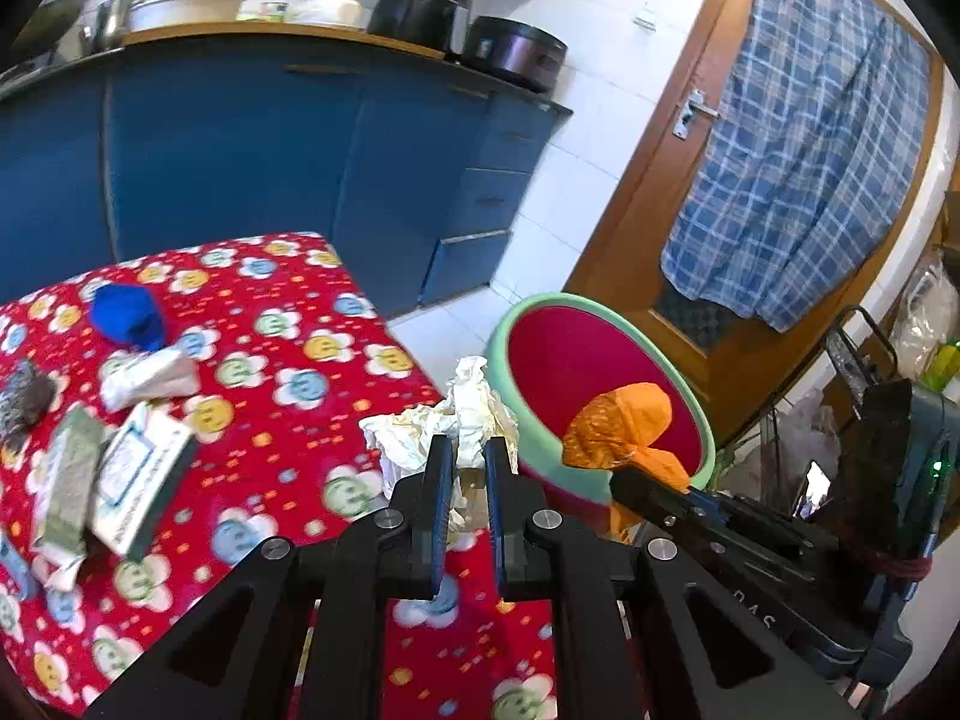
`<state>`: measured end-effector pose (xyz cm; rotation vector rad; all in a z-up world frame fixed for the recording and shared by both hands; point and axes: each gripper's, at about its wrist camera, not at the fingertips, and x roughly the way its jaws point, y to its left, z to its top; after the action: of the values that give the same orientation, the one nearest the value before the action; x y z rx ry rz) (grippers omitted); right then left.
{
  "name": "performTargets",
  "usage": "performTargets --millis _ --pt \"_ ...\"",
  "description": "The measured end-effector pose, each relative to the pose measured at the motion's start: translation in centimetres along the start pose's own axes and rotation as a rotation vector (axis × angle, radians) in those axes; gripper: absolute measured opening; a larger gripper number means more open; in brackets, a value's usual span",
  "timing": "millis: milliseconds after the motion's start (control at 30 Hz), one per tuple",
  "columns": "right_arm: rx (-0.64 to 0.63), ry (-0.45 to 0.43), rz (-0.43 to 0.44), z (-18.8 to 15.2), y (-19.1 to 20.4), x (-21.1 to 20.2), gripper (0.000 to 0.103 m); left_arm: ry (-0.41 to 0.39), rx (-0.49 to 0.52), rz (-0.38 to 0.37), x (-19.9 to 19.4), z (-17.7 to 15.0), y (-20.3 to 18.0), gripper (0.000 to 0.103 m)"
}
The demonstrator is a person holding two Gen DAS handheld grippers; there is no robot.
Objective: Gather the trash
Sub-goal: 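Carry the tissue and orange glove toward the red bucket with both tools, then open both tools over the red bucket to drop tissue and glove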
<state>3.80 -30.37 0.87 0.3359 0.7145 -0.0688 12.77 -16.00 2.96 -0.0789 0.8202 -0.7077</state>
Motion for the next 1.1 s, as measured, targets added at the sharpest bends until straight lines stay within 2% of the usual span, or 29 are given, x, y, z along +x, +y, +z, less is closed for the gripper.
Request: performTargets --millis 367,733,833,967,1033,1100 --pt "0.059 -0.014 -0.107 1.0 -5.5 -0.2 0.012 0.049 0.062 -0.023 5.1 0.8 -4.6 0.011" --pt "0.111 0.000 -0.155 1.1 -8.8 0.5 0.013 0.085 0.127 -0.033 9.8 1.1 -8.2 0.012" --pt "0.117 0.002 -0.160 1.2 -9.4 0.5 0.017 0.090 0.125 -0.044 10.4 1.1 -8.4 0.015" --pt "0.124 -0.004 -0.173 1.3 -9.9 0.5 0.021 0.100 0.127 -0.040 10.7 0.9 -8.6 0.024" --pt "0.122 -0.008 -0.174 1.3 -9.9 0.5 0.027 0.096 0.134 -0.031 10.7 0.8 -8.7 0.037" --pt "0.124 -0.013 -0.172 1.3 -10.0 0.4 0.031 0.091 0.135 -0.029 10.5 0.7 -8.7 0.041"
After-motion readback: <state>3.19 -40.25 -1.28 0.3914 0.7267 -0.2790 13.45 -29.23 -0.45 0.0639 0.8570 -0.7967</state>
